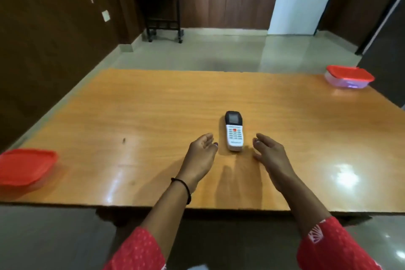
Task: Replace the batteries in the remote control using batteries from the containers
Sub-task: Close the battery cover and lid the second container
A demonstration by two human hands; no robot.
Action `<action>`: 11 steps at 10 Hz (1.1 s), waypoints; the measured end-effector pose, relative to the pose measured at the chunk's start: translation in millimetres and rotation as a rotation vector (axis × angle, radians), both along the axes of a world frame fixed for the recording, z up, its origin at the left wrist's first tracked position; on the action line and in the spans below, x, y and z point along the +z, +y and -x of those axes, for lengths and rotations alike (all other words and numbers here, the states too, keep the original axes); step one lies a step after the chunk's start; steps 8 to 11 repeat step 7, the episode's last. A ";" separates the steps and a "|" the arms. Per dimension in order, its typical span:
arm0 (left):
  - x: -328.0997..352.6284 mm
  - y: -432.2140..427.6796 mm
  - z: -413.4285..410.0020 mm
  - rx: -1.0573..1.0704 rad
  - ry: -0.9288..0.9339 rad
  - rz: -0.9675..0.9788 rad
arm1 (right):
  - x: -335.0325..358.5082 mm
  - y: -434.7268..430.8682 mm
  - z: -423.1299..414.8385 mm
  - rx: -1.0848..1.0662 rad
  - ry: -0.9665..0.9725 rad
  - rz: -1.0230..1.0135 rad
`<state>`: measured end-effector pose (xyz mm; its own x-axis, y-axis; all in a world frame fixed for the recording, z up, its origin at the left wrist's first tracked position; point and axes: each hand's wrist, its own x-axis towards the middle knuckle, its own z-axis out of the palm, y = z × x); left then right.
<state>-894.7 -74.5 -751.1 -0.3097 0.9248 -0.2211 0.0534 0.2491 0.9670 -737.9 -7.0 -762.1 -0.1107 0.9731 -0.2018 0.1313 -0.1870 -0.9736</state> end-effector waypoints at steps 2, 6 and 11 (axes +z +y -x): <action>-19.6 97.8 -27.7 0.072 -0.146 0.011 | -23.4 68.0 22.4 0.025 0.193 0.142; -0.2 204.4 -22.2 0.235 -0.280 0.218 | 10.5 174.0 32.2 0.004 0.258 0.345; 5.3 209.5 -21.8 0.220 -0.256 0.278 | 11.5 181.0 30.8 -0.008 0.213 0.384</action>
